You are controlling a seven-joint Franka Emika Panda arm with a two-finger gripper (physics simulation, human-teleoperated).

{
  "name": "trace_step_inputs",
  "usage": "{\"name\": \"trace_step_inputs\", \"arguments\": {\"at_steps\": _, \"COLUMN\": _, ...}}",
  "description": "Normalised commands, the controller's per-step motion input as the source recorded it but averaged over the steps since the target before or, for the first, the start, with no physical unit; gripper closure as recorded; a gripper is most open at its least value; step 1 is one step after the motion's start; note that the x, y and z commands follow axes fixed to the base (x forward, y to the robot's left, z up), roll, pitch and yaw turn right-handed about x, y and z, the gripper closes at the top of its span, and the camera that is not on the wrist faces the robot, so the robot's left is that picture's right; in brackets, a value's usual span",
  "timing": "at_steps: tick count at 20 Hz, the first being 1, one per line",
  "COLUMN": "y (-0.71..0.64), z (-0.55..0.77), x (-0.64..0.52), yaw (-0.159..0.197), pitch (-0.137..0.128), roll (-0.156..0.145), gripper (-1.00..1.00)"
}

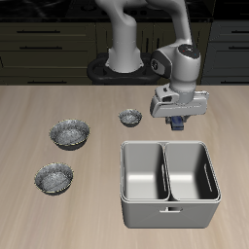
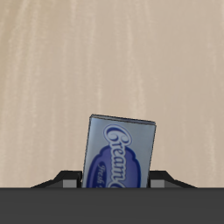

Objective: Place the cream cheese in the largest bowl

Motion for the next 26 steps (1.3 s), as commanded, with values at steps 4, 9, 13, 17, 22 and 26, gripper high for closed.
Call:
{"name": "trace_step_inputs", "arguments": {"at_steps": 4, "y": -0.26, "z": 0.36, "x": 0.01, "yaw": -0.025, "pitch": -0.008, "roll": 0.027, "gripper": 1.0}}
{"name": "trace_step_inputs", "arguments": {"at_steps": 9, "y": -0.41, "z": 0.72, "x": -0.05, "yaw": -0.026, "pitch": -0.057, "roll": 0.096, "gripper": 1.0}}
{"name": "trace_step_inputs", "arguments": {"at_steps": 13, "y": -0.65, "z": 0.8, "x": 0.01, "yaw": -0.027, "pitch": -0.047, "roll": 0.094, "gripper": 1.0}}
{"name": "trace_step_inputs", "arguments": {"at_steps": 17, "y": -0.59, "z": 0.59, "x": 0.02, "yaw": -0.048, "pitch": -0.055, "roll": 0.029, "gripper": 1.0}}
{"name": "trace_step_inputs", "arguments": {"at_steps": 22, "y": -0.79, "z": 0.75, "x": 0.07, "yaw": -0.05, "pitch": -0.003, "roll": 0.03, "gripper": 1.0}}
{"name": "trace_step_inputs", "arguments": {"at_steps": 26, "y": -0.73, "z": 0.65, "x": 0.12, "yaw": -0.076, "pitch": -0.033, "roll": 0.106, "gripper": 1.0}}
